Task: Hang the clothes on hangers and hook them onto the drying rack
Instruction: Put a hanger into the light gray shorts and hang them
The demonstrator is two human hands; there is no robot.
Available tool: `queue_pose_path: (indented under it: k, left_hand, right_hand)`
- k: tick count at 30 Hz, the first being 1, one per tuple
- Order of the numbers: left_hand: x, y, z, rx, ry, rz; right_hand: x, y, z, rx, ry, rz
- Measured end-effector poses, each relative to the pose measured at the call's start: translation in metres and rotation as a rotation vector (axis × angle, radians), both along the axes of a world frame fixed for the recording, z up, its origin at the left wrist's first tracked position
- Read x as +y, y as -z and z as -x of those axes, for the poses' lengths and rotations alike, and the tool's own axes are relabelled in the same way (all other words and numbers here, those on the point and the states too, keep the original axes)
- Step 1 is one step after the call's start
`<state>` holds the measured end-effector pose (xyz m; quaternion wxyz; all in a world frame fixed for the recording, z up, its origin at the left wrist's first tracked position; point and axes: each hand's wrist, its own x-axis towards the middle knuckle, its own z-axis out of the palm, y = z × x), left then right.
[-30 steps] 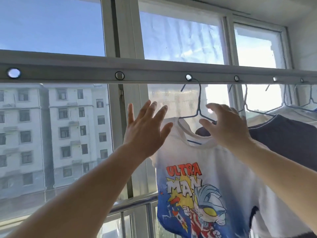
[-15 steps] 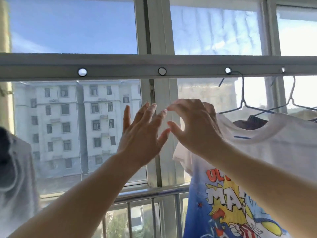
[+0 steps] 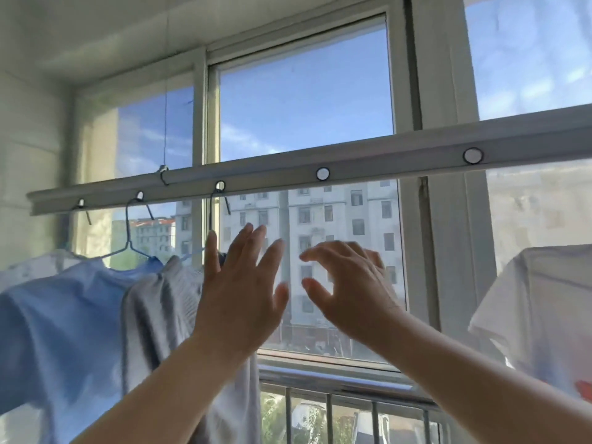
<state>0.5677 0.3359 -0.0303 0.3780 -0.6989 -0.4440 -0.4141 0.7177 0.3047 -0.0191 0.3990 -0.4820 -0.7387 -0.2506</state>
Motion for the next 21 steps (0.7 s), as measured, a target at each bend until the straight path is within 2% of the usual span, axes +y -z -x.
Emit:
queue_pose_path:
  k: [3, 6, 8, 13, 16, 19, 21]
  left_hand:
    - [-0.001, -0.012, 0.034, -0.033, -0.213, 0.019]
    - [-0.009, -0.024, 0.057, -0.081, -0.399, 0.225]
    - [-0.010, -0.030, 0.067, -0.103, -0.414, 0.347]
    - [0.010, -0.045, 0.094, -0.261, -0.132, 0.477]
    - [0.026, -0.057, 0.110, -0.412, 0.143, 0.597]
    - [0.041, -0.057, 0.119, -0.581, 0.438, 0.683]
    - [0.052, -0.053, 0.122, -0.639, 0.525, 0.657]
  right_hand:
    - [0.010, 0.000, 0.026, -0.014, -0.085, 0.060]
    - [0.018, -0.002, 0.050, -0.007, -0.137, 0.104]
    - [0.023, -0.006, 0.068, 0.052, -0.183, 0.148]
    - [0.041, -0.018, 0.109, 0.369, -0.341, 0.344]
    - [0.057, -0.033, 0.134, 0.479, -0.347, 0.451]
    - [0.069, -0.040, 0.153, 0.674, -0.424, 0.602]
    - [0.077, -0.041, 0.159, 0.641, -0.410, 0.625]
